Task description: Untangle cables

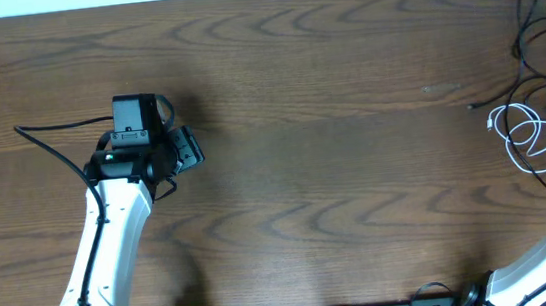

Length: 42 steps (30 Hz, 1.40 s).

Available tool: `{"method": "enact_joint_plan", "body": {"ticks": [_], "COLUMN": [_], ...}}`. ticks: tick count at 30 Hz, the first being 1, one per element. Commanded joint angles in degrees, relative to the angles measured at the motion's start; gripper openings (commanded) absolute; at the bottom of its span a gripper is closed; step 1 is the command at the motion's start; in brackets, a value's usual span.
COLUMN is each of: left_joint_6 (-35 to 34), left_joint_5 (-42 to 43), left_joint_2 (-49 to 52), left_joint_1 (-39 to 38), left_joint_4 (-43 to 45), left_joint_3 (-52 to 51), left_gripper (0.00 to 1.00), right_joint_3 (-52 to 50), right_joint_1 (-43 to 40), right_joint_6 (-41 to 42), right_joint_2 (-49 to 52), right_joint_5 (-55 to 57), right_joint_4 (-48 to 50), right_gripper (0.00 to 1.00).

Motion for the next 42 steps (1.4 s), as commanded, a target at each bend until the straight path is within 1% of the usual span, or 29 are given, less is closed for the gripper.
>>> {"method": "enact_joint_plan", "body": {"ticks": [1,2,4,7,8,11,13,14,15,17,24,26,27,30,35,39,40,42], "left_joint_6": [0.33,0.33,0.33,0.33,0.35,0.35,0.35,0.33,0.35,0.33,0.35,0.35,0.35,0.35,0.35,0.33,0.33,0.33], "left_joint_5": [-0.28,-0.28,-0.28,-0.28,-0.28,-0.28,-0.28,-0.28,-0.28,-0.28,-0.28,-0.28,-0.28,-0.28,-0.31,-0.31,-0.31,-0.31], "left_joint_2": [0.11,0.11,0.11,0.11,0.11,0.11,0.11,0.11,0.11,0.11,0.11,0.11,0.11,0.11,0.11,0.11,0.11,0.11], "left_joint_1": [0.22,0.22,0.22,0.22,0.22,0.22,0.22,0.22,0.22,0.22,0.22,0.22,0.22,0.22,0.22,0.22,0.22,0.22], "left_joint_4": [0.0,0.0,0.0,0.0,0.0,0.0,0.0,0.0,0.0,-0.02,-0.02,-0.02,-0.02,-0.07,0.2,0.04,-0.02,-0.2], "left_joint_3": [1.16,1.16,1.16,1.16,1.16,1.16,1.16,1.16,1.16,1.16,1.16,1.16,1.16,1.16,1.16,1.16,1.16,1.16], "left_gripper": [0.7,0.7,0.7,0.7,0.7,0.7,0.7,0.7,0.7,0.7,0.7,0.7,0.7,0.7,0.7,0.7,0.7,0.7], "right_joint_3": [-0.46,-0.46,-0.46,-0.46,-0.46,-0.46,-0.46,-0.46,-0.46,-0.46,-0.48,-0.48,-0.48,-0.48,-0.48,-0.48,-0.48,-0.48], "right_joint_1": [0.09,0.09,0.09,0.33,0.79,3.02,6.25,6.75,9.01,11.85,22.43,25.44,26.93,29.66,33.55,34.88,34.91,34.86], "right_joint_6": [0.15,0.11,-1.57,-5.95,-8.72,-14.97,-18.36,-18.95,-21.31,-23.17,-23.12,-23.17,-23.17,-23.12,-20.37,-15.47,-14.62,-12.0], "right_joint_2": [0.39,0.39,0.39,0.39,0.39,0.39,0.39,0.39,0.39,0.39,0.39,0.39,0.39,0.39,0.39,0.39,0.39,0.39], "right_joint_5": [-1.44,-2.49,-6.25,-18.86,-24.65,-31.91,-31.61,-31.61,-31.58,-31.3,-23.1,-19.91,-19.12,-19.19,-19.15,-19.15,-19.12,-19.1], "right_joint_4": [-0.83,-1.11,-2.14,-5.57,-7.67,-13.6,-16.31,-16.52,-17.44,-18.14,-18.16,-18.16,-18.21,-18.51,-18.95,-18.86,-18.86,-18.88], "right_gripper": [0.65,0.69,0.7,0.72,0.72,0.74,0.74,0.73,0.74,0.74,0.74,0.75,0.77,0.8,0.8,0.78,0.77,0.7]}}
